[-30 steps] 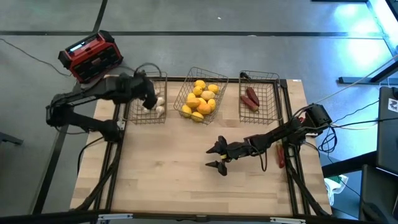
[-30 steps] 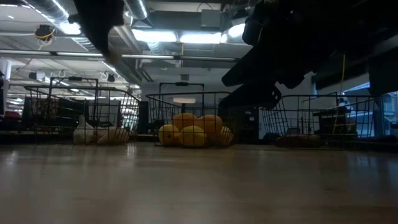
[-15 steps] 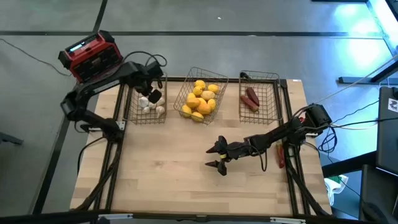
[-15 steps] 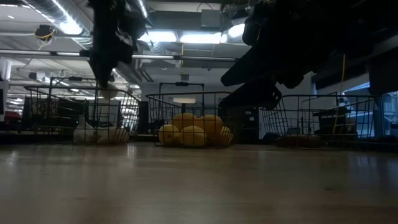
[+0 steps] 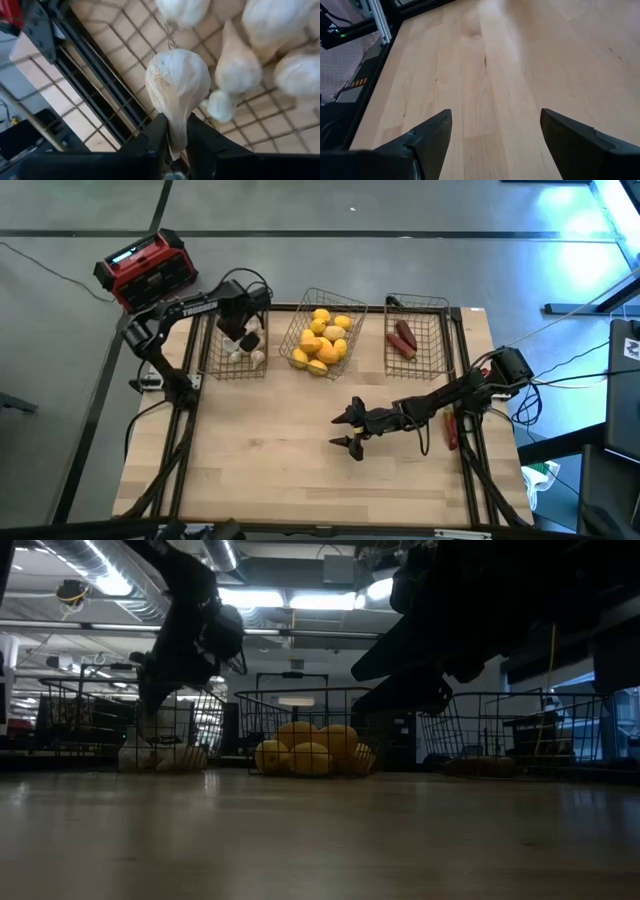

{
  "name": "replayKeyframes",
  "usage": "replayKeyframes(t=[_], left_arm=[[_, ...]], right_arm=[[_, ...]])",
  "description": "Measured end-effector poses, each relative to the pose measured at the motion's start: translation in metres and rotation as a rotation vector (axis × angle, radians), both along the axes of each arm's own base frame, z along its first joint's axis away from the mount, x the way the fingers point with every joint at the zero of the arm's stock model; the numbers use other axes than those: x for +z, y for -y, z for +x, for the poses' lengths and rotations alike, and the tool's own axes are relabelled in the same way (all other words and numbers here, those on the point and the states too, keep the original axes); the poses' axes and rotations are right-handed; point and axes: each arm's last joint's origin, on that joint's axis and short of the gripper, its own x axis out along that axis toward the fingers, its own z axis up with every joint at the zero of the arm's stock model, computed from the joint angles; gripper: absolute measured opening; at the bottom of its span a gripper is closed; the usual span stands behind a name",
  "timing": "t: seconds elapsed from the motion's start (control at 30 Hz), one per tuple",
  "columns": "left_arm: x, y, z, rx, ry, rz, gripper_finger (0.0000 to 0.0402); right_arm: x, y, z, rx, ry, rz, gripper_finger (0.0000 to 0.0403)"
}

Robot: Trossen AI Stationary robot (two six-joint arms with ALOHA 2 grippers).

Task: Sort produce into baskets
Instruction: Put the garlic into the left wire basket, then put the bell pepper into the right wire basket

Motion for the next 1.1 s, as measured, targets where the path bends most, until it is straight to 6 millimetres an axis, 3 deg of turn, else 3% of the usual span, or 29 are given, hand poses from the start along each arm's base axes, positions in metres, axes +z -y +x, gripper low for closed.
replayKeyframes(t=[0.27, 0.63, 0.87, 1.1], left_arm=[[-0.024, -0.002, -0.008, -0.010, -0.021, 0.014, 0.0084], [-0.026, -0.002, -0.009, -0.008, -0.036, 0.033, 0.0179], [-0.001, 0.008, -0.008, -0.077, -0.022, 0.041, 0.0186], [0.046, 0.039, -0.001, -0.180, 0.209, 0.216, 0.0184]], right_arm=[[0.000, 0.000, 0.000, 0.001, -0.001, -0.001, 0.0301], [0.000, 0.000, 0.000, -0.003, 0.000, -0.002, 0.0301], [0.000, 0.000, 0.000, -0.003, 0.000, -0.003, 0.0301], [0.000, 0.000, 0.000, -0.003, 0.000, -0.003, 0.0301]])
